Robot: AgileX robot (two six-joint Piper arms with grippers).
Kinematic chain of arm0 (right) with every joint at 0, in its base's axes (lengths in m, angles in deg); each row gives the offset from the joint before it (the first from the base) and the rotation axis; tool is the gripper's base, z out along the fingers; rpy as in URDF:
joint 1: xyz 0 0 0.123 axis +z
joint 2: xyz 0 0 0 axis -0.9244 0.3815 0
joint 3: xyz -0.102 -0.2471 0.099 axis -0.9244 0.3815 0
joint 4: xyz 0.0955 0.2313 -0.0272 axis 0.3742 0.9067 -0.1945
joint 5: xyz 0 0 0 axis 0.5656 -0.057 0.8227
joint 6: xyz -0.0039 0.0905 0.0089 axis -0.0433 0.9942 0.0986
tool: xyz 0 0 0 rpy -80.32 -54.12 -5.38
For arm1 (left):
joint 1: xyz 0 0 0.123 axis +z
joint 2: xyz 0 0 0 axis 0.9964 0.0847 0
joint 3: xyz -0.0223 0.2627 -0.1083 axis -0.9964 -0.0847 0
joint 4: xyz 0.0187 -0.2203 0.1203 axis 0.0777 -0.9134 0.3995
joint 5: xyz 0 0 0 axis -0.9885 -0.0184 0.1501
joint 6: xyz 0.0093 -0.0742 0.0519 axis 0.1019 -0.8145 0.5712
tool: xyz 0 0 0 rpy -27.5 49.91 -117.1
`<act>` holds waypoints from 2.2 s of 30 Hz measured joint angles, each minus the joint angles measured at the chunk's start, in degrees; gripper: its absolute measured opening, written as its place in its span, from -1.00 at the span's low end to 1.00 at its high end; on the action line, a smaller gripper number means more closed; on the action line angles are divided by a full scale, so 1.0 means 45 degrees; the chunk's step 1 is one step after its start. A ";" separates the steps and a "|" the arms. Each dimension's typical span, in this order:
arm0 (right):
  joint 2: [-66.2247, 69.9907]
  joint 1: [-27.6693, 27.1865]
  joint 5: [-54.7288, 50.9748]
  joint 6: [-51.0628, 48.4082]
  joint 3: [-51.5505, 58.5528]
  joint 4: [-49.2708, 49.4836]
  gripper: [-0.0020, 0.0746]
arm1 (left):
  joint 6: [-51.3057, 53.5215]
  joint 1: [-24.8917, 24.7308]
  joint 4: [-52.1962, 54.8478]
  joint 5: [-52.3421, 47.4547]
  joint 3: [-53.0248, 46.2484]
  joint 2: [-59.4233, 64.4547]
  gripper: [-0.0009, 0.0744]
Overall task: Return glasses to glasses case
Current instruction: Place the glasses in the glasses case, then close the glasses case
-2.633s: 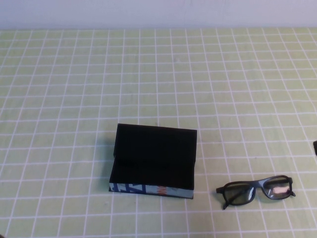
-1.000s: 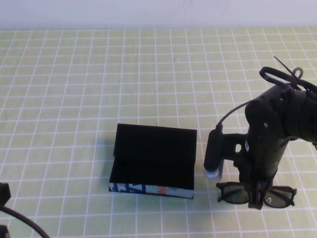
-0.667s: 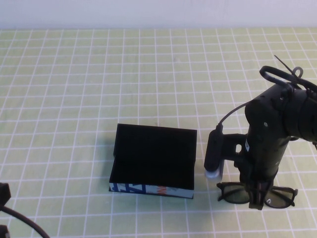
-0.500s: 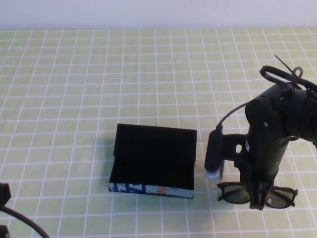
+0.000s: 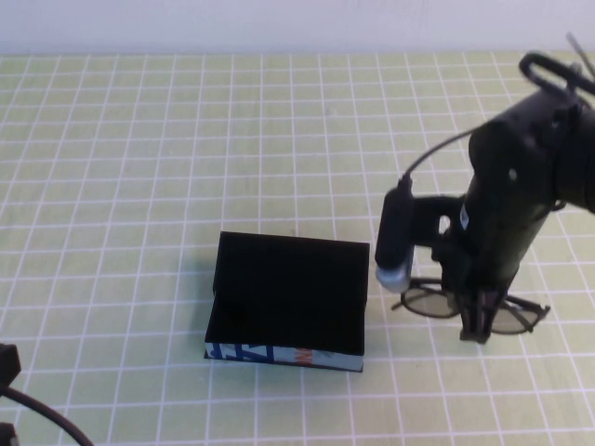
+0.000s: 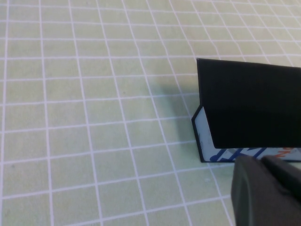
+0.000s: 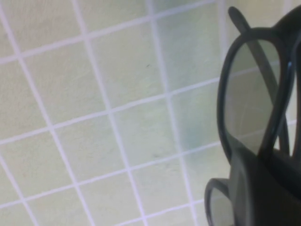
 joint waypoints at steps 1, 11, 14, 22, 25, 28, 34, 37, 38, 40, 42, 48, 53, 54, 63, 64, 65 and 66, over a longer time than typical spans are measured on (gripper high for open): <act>-0.0068 0.0000 -0.0191 0.0000 -0.0308 0.0057 -0.94 | 0.0000 0.0000 0.0000 0.0000 0.0000 0.0000 -0.98; -0.0121 0.0361 -0.1359 -0.0625 -0.3621 0.2145 -0.94 | 0.0000 0.0000 0.0000 0.0000 0.0000 0.0000 -0.98; 0.0379 0.1036 -0.1501 -0.0706 -0.4658 0.2375 -0.94 | 0.0000 0.0000 0.0000 0.0000 0.0000 0.0000 -0.98; 0.2989 0.2438 -0.1817 -0.0728 -0.6814 0.2721 -0.94 | 0.0000 0.0000 0.0000 -0.0021 0.0000 0.0000 -0.98; 0.3754 0.2528 -0.1817 -0.0728 -0.7120 0.2947 -0.94 | 0.0000 0.0000 0.0000 -0.0050 0.0000 0.0000 -0.98; 0.4305 0.2528 -0.1790 -0.0728 -0.7195 0.3009 -0.94 | 0.0000 0.0000 0.0000 -0.0164 0.0000 0.0000 -0.98; 0.4893 0.2548 -0.1434 -0.0728 -0.7202 0.3037 -0.94 | 0.0000 0.0000 0.0000 -0.0352 0.0000 0.0000 -0.98; 0.4921 0.2548 -0.1383 -0.0728 -0.7225 0.3056 -0.90 | 0.0000 0.0000 0.0000 -0.0356 0.0000 0.0000 -0.98; 0.4921 0.2548 -0.1383 -0.0728 -0.7224 0.3031 -0.86 | 0.0000 0.0000 0.0000 -0.0356 0.0000 0.0000 -0.98; 0.4921 0.2548 -0.1383 -0.0728 -0.7253 0.2957 -0.75 | 0.0000 0.0000 0.0000 -0.0356 0.0000 0.0000 -0.98; 0.4921 0.2548 -0.1383 -0.0728 -0.7253 0.2861 -0.65 | 0.0000 0.0000 0.0000 -0.0356 0.0000 0.0000 -0.98; 0.4568 0.2548 -0.1162 -0.0426 -0.7283 0.2276 -0.56 | 0.0850 0.0000 -0.0037 -0.0380 0.0000 0.0113 -0.98; 0.4117 0.2495 -0.0990 0.0862 -0.8149 0.1732 -0.74 | 0.3680 0.0000 -0.1988 -0.0407 0.0000 0.1571 -0.98; 0.4086 0.2415 -0.0929 0.1178 -0.8350 0.1705 -0.80 | 0.4458 0.0000 -0.2757 -0.0321 -0.0028 0.2097 -0.98; 0.4009 0.0782 -0.0498 0.4569 -0.8985 0.2276 -0.99 | 1.1064 -0.0261 -0.7626 0.1242 -0.0173 0.7719 -0.98; 0.4009 0.0430 -0.0519 0.4678 -0.8985 0.2681 -0.99 | 1.1472 -0.0524 -0.7896 0.1494 -0.0173 0.8339 -0.98; 0.4009 0.0068 -0.0519 0.4733 -0.8985 0.3071 -0.99 | 1.1790 -0.0882 -0.8152 0.1747 -0.0173 0.8918 -0.98; 0.4009 -0.0216 -0.0519 0.4758 -0.8985 0.3493 -0.99 | 1.1992 -0.1329 -0.8336 0.1969 -0.0173 0.9362 -0.98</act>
